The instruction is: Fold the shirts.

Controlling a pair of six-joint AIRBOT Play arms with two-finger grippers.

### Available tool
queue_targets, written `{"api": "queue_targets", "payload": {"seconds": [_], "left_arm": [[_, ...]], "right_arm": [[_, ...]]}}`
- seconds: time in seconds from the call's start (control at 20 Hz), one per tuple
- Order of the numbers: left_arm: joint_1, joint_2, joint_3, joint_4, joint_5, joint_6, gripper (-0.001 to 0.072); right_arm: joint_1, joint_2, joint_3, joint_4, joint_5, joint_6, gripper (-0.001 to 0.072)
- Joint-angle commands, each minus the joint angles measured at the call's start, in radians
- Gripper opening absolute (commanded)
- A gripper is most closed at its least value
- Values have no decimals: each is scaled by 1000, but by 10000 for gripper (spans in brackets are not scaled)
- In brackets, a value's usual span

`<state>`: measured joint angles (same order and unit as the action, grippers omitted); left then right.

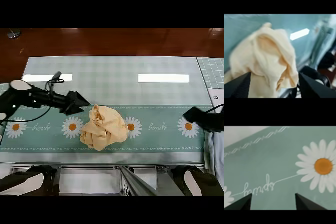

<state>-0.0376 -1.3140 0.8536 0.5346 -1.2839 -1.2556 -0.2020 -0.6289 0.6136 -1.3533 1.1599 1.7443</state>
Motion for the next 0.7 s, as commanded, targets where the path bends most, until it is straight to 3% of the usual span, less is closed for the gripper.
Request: {"api": "queue_targets", "payload": {"seconds": [0.0, 0.1, 0.15, 0.2, 0.25, 0.45, 0.65], "left_arm": [[-83, -128, 6, -126, 14, 77, 700], [-100, -173, 36, -126, 23, 88, 692], [-101, -188, 50, -126, 9, 107, 511], [-99, -195, 56, -126, -6, 131, 112], [-98, -200, 66, -126, -24, 175, 30], [-49, -200, 116, -125, -34, 207, 30], [25, -198, 161, -125, -32, 196, 30]], "right_arm": [[132, -1, -95, 108, -21, -8, 619], [220, -2, -107, 88, -47, 55, 619], [254, -2, -107, 87, -63, 79, 619], [291, -2, -107, 88, -83, 101, 619], [327, -4, -107, 88, -103, 119, 619], [512, -71, -107, 122, -135, 121, 619], [713, -227, -106, 267, -259, 136, 619]]}}
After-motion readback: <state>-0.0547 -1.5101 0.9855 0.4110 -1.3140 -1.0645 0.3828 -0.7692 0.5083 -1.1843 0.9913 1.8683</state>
